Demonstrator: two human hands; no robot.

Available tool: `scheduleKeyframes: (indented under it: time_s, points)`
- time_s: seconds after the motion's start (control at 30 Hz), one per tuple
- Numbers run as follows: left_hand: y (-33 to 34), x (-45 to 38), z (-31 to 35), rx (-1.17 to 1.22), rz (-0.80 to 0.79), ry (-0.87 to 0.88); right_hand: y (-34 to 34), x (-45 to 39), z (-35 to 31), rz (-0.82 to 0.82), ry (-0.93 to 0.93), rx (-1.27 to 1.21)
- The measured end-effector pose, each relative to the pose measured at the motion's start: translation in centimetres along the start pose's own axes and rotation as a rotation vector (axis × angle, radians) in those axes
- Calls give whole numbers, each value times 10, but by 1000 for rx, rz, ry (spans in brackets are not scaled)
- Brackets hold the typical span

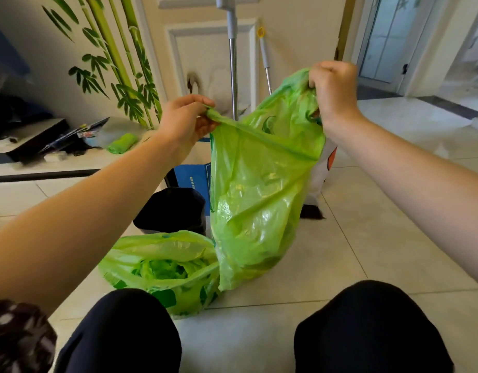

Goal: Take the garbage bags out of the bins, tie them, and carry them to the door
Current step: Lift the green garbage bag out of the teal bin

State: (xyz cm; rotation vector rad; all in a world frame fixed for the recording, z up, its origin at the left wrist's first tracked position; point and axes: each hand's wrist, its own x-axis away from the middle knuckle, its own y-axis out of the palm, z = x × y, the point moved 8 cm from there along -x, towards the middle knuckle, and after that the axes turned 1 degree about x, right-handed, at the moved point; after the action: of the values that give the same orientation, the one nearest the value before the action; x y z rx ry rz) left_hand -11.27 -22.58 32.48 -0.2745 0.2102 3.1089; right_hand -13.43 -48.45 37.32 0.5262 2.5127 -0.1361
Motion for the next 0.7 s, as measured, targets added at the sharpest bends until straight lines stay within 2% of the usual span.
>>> scheduleKeyframes:
  time_s: [0.13, 0.27, 0.53, 0.6, 0.7]
  points:
    - [1, 10, -41, -26, 10, -85, 5, 27, 15, -98, 30, 59]
    - [-9, 13, -97, -114, 32, -186, 3, 54, 64, -186, 136, 165]
    - [-66, 19, -206, -379, 113, -492, -25, 100, 184, -344, 344, 618]
    - [-80, 24, -224, -488, 58, -568, -35, 112, 212, -353, 472, 648]
    - [-97, 38, -248, -693, -140, -654, -43, 133, 250, -417, 652, 700]
